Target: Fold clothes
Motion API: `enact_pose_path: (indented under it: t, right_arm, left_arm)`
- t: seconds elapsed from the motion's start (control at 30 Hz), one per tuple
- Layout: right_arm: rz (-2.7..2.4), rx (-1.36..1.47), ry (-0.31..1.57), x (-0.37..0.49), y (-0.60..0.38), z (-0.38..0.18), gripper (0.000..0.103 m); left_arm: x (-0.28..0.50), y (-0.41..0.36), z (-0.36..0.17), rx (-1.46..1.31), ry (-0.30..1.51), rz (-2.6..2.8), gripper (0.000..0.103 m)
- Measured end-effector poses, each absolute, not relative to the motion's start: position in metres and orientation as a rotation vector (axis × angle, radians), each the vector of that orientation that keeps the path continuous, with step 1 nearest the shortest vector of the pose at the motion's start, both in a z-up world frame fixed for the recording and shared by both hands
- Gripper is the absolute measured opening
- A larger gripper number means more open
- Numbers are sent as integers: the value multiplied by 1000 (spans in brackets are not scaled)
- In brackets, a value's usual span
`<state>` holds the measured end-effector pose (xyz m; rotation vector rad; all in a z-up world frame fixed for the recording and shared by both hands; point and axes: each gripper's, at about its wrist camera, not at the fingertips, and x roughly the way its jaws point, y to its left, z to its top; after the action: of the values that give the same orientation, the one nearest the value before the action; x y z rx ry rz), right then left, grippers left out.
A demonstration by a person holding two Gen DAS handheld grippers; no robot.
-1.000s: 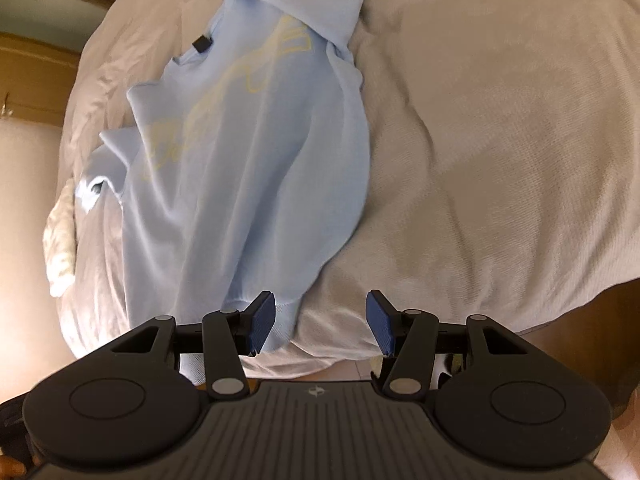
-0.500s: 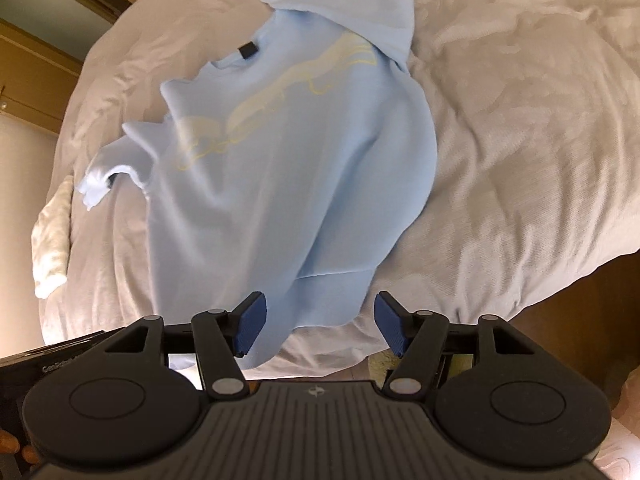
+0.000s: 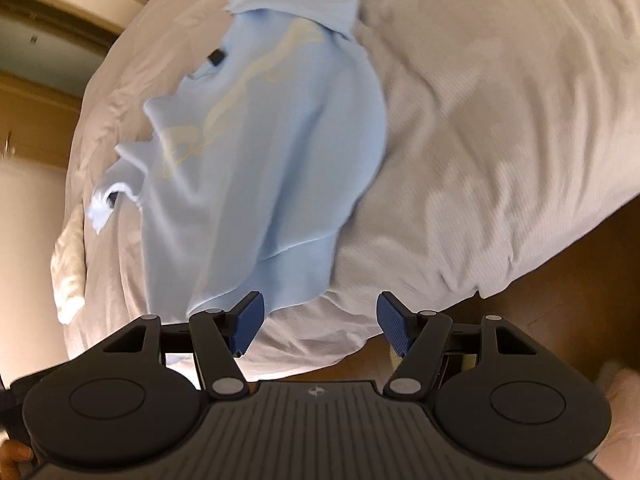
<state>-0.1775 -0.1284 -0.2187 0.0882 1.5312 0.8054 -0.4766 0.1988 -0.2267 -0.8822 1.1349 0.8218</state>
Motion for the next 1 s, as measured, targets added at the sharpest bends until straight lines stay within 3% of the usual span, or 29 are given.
enact_pose_path:
  t: [0.33, 0.37, 0.47, 0.57, 0.73, 1.0]
  right_arm:
    - [750, 348, 1546, -154, -118, -294, 64]
    - [738, 359, 1540, -150, -116, -297, 64]
    - [703, 385, 1521, -141, -113, -303, 64]
    - [670, 403, 1499, -132, -112, -305, 64]
    - [654, 458, 1465, -121, -107, -301, 64]
    - [778, 436, 1461, -142, -73, -309, 64]
  left_arm:
    - [-475, 243, -306, -994, 1056, 801, 73]
    - [-474, 247, -317, -1031, 1054, 782, 69]
    - [-465, 253, -335, -1094, 1048, 699, 15]
    - [-453, 259, -320, -1039, 1042, 667, 11]
    - [-456, 317, -266, -942, 879, 771, 11]
    - [-398, 375, -295, -631, 1098, 866, 12]
